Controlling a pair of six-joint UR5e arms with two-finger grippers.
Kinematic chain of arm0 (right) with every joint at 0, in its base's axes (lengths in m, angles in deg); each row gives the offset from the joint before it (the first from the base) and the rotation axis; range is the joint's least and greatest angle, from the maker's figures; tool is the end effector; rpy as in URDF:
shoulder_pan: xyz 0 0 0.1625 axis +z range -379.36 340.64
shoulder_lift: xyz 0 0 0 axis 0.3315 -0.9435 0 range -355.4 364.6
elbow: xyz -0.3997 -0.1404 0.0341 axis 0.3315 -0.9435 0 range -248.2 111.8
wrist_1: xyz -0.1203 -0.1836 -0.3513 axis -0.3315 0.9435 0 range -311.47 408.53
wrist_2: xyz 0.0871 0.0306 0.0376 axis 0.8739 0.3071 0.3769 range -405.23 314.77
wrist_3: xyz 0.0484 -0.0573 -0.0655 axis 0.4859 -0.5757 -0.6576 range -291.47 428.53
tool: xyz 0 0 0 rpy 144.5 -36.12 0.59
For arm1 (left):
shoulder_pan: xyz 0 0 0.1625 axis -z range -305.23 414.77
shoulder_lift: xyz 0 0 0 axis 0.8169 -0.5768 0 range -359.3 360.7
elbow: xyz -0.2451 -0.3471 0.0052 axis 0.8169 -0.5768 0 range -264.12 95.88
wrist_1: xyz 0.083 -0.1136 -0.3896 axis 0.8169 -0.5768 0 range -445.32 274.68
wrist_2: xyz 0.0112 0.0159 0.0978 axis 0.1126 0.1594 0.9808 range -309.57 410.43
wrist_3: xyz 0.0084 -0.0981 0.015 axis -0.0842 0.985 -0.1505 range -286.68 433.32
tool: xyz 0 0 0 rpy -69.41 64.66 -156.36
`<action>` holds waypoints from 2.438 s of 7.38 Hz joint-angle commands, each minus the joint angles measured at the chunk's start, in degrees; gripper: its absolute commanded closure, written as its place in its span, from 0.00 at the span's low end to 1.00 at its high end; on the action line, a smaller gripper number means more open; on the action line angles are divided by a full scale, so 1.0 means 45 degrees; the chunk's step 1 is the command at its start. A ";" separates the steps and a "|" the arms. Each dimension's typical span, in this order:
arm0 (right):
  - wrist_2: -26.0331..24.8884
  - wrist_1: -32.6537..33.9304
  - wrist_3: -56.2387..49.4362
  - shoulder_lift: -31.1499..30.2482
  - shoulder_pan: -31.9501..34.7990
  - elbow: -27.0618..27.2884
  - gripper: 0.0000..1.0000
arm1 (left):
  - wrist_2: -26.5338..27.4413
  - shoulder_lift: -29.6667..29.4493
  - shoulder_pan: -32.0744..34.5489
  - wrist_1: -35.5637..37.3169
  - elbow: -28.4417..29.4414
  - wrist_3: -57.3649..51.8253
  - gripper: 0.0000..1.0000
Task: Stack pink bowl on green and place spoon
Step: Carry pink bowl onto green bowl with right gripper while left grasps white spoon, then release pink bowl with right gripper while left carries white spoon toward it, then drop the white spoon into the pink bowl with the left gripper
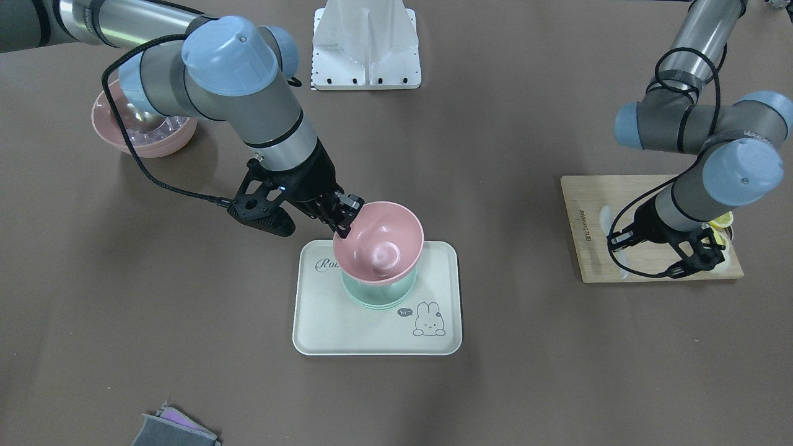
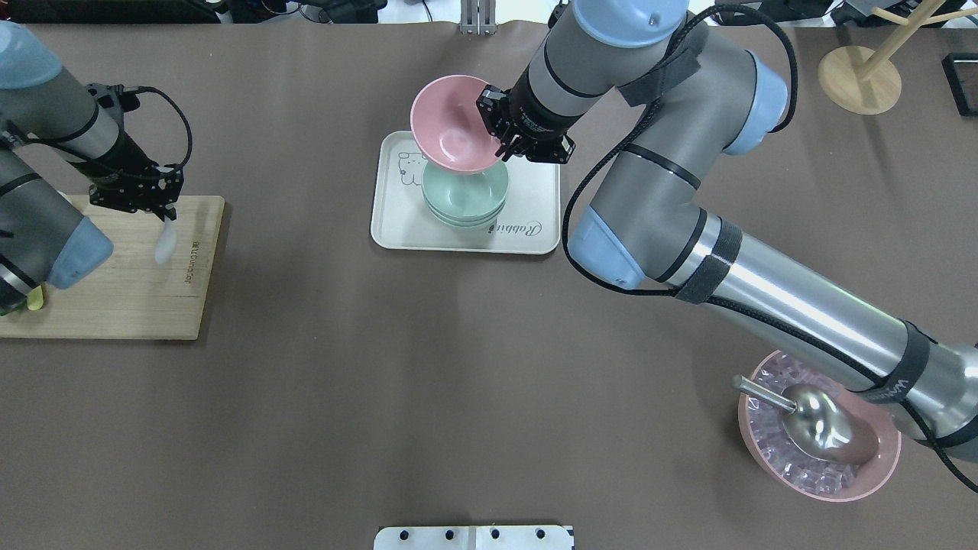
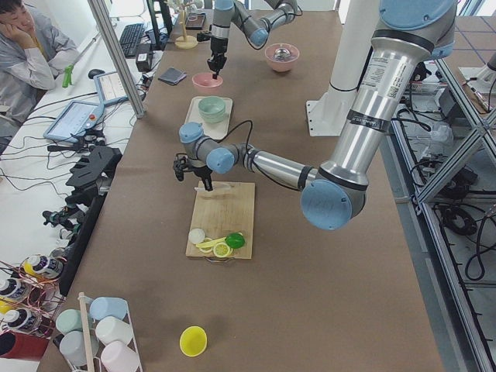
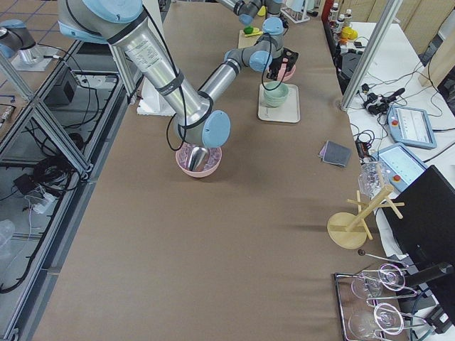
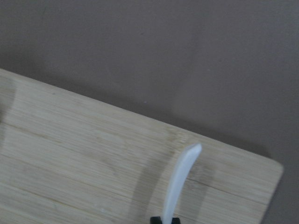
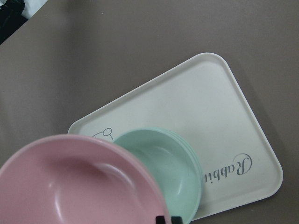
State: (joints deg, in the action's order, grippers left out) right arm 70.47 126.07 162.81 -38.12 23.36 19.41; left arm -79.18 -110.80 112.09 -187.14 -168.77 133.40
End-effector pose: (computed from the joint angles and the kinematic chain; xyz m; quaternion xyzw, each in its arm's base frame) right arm -0.4674 -0.5542 0.1385 -0.0302 -0.5061 0.2432 0.8270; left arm 0.2958 -0.5903 0.4698 -0.0812 0.3914 -0.1367 0.9064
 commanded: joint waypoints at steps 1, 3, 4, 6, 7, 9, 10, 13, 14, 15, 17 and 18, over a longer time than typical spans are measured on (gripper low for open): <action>-0.0439 -0.0004 0.0006 0.0117 -0.0450 -0.0523 1.00 | -0.0781 -0.1327 -0.0002 0.0806 -0.0350 0.1195 1.00; -0.0710 -0.0043 -0.0130 0.0252 -0.0606 -0.1048 1.00 | -0.0806 -0.2577 -0.0061 0.0791 -0.0447 0.2988 1.00; -0.0693 -0.0043 -0.0305 0.0215 -0.0646 -0.1091 1.00 | -0.0806 -0.3261 -0.0138 0.0733 -0.0409 0.3983 1.00; -0.0867 -0.0062 -0.0287 0.0253 -0.0705 -0.1130 0.00 | -0.0709 -0.4454 -0.0527 0.0577 0.0076 0.5278 1.00; -0.0888 -0.0372 -0.0171 0.0253 -0.0686 -0.1130 0.00 | -0.0670 -0.4827 -0.0800 -0.0043 0.0447 0.5360 1.00; -0.0307 -0.0454 -0.0248 -0.0018 -0.0065 -0.0646 0.00 | -0.0302 -0.6093 -0.1229 -0.1797 0.1985 0.7091 1.00; 0.0839 -0.0472 -0.0654 -0.1064 0.0848 0.0344 0.00 | 0.1326 -0.6545 -0.1910 -0.2580 0.2361 0.7872 1.00; 0.3326 -0.0375 -0.4012 -0.3788 0.3216 0.2113 0.00 | 0.3134 -0.7155 -0.3181 -0.4048 0.3360 0.7997 1.00; 0.3331 -0.0355 -0.4018 -0.3789 0.3240 0.2112 0.00 | 0.3217 -0.7136 -0.3205 -0.4072 0.3380 0.8036 0.39; 0.3331 -0.0355 -0.4018 -0.3809 0.3260 0.2151 0.00 | 0.3217 -0.7097 -0.3186 -0.4072 0.3342 0.7959 0.02; 0.3369 -0.0355 -0.4056 -0.4197 0.3706 0.2151 0.00 | 0.2810 -0.5721 -0.2992 -0.3918 0.1734 0.7416 0.02; 0.3389 -0.0355 -0.4985 -0.4702 0.4135 0.2209 0.00 | 0.0758 -0.3505 -0.1869 -0.3317 -0.0058 0.5594 0.02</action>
State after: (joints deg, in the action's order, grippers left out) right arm 85.60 124.47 143.59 -57.13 39.98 29.17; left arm -68.41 -135.80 99.68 -204.30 -160.96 165.36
